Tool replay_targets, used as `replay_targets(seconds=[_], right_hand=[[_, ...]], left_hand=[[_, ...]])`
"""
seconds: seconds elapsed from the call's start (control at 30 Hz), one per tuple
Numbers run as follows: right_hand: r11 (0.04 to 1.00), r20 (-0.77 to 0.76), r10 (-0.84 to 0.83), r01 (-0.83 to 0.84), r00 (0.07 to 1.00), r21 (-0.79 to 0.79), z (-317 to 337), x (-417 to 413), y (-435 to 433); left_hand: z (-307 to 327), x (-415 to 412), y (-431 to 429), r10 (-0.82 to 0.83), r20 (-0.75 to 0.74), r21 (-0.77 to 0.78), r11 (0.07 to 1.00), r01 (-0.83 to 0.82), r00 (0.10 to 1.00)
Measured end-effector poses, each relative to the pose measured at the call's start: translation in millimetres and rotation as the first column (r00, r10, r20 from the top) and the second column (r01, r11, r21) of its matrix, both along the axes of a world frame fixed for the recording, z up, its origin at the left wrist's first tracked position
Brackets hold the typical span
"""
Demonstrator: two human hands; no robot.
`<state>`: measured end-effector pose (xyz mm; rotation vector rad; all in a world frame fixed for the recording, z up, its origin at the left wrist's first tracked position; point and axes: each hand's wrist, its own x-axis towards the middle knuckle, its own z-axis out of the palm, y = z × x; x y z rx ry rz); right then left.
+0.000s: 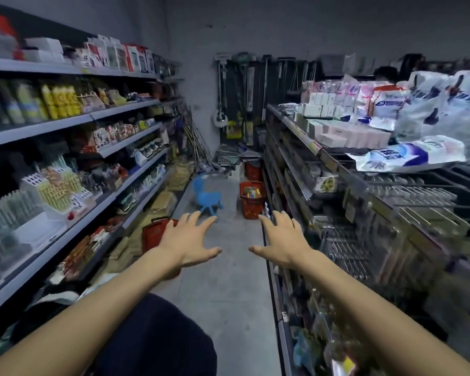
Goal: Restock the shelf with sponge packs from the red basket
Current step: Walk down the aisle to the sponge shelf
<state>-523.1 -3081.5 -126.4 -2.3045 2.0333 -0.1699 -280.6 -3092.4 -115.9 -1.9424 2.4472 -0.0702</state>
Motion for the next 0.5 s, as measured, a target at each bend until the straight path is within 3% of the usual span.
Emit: replay_targets(seconds=[0.5], right_hand=[[0.999,-0.036,-0.035,0.034,0.999,-0.027,11.9,7.2,-382.7]], left_hand=[[10.5,1.1,-372.9,0.048,-0.03,0.005,0.999,-0.048,0.998]])
